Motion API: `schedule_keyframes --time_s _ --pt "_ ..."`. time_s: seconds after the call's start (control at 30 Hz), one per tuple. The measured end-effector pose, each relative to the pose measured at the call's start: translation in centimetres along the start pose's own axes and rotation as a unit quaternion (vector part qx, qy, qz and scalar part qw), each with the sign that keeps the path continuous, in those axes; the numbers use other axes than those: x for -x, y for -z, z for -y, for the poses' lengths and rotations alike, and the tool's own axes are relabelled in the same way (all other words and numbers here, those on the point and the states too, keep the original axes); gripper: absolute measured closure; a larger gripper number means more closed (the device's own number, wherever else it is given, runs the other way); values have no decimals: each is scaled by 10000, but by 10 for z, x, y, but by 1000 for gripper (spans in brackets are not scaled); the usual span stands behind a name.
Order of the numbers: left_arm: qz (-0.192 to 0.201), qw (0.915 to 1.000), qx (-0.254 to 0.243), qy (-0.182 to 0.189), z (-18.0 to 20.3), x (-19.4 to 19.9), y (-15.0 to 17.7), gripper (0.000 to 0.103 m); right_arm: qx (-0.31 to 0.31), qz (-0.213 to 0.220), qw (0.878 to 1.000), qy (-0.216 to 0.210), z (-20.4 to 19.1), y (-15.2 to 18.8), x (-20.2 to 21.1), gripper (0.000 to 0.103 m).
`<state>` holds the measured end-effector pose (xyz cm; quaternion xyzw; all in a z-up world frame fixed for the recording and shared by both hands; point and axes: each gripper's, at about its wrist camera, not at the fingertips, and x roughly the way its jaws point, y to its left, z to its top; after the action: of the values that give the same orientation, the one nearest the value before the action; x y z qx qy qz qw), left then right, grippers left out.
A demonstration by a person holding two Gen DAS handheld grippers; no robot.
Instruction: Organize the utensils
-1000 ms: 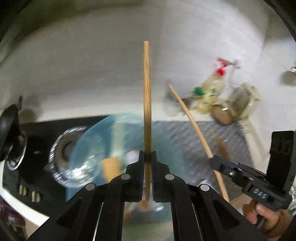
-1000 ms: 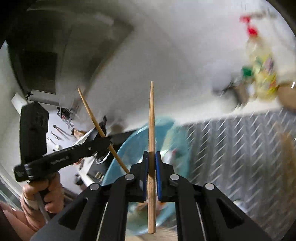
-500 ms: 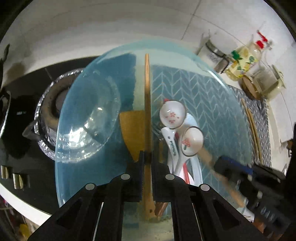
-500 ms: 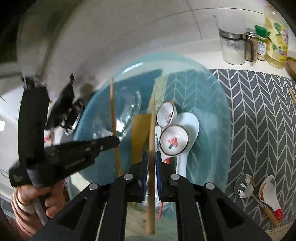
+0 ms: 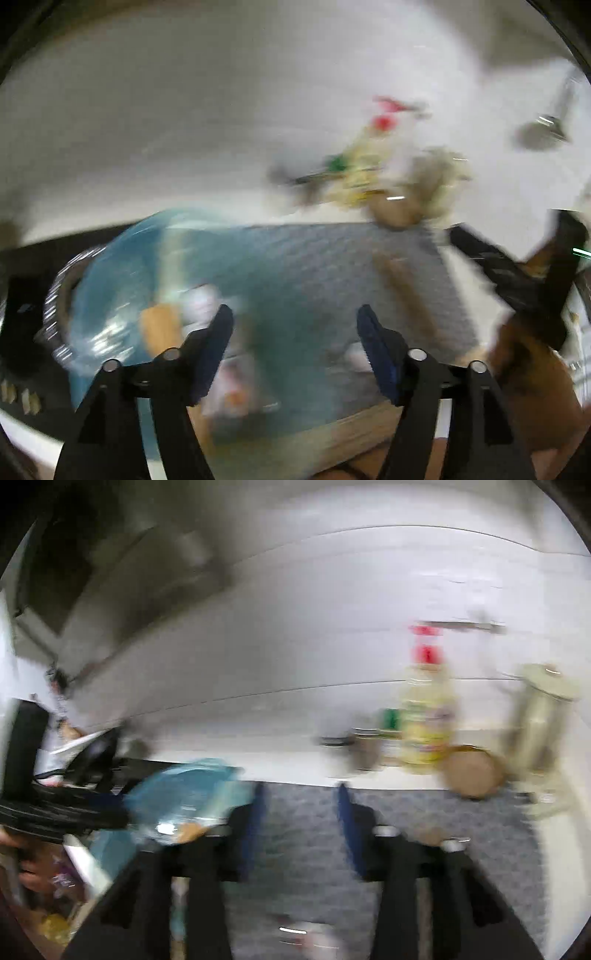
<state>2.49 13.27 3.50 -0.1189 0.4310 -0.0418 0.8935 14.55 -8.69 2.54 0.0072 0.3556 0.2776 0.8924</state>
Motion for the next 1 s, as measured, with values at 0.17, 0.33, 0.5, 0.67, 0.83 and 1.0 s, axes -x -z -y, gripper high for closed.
schedule_keyframes --time_s 0.17,0.33,0.5,0.67,0.83,1.0 --pt "-271 9980 -209 539 80 -81 1 31 -217 -912 9943 506 110 56 -24 57" --pt "-850 9960 -19 265 127 -182 8 31 101 -1381 9902 180 139 106 -47 72" --pt "-1138 9931 284 -52 137 -228 16 32 309 -1440 9891 51 147 118 -63 75" --pt "-1230 9912 387 -294 139 -244 15 32 663 -1701 9828 283 148 125 -85 79" --pt "-1282 9898 303 -536 144 -260 13 32 1272 -1579 9778 526 132 130 -85 92" --pt "-1416 9884 203 -514 156 -282 10 32 955 -1624 9803 591 165 131 -69 96"
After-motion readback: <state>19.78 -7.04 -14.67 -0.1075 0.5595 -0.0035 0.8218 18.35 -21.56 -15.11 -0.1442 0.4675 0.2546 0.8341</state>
